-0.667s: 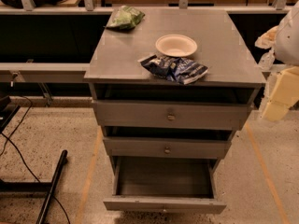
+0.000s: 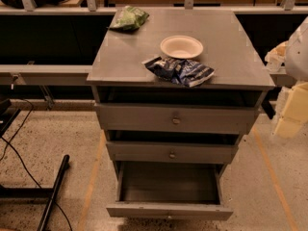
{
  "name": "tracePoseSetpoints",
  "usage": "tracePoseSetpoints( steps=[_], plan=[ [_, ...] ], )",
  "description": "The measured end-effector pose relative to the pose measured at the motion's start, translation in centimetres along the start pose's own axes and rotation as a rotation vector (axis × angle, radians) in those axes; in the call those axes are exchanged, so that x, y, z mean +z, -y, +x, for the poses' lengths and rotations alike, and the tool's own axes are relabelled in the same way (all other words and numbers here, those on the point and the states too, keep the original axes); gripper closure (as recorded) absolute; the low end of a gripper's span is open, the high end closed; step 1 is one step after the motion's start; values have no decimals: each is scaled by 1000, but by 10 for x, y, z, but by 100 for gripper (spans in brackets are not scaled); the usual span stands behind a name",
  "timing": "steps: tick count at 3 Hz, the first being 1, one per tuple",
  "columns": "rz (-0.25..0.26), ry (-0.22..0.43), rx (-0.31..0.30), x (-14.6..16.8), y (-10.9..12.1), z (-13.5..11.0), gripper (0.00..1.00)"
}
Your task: Close bottom drawer
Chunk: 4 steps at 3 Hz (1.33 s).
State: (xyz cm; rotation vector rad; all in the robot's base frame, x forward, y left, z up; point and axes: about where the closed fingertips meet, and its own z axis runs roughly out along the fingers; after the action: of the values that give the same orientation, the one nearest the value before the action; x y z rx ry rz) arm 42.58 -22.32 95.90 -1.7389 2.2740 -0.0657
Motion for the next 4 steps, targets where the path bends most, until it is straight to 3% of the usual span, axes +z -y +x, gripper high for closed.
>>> tracePoseSetpoints(
  steps=[1, 2, 3, 4],
  plan=[
    [-90, -1, 41, 44, -34, 30, 0],
    [-191, 38, 112, 102, -85, 68, 0],
    [-342, 67, 191, 195, -164, 109, 0],
    [-382, 49, 192, 201, -183, 112, 0]
  ],
)
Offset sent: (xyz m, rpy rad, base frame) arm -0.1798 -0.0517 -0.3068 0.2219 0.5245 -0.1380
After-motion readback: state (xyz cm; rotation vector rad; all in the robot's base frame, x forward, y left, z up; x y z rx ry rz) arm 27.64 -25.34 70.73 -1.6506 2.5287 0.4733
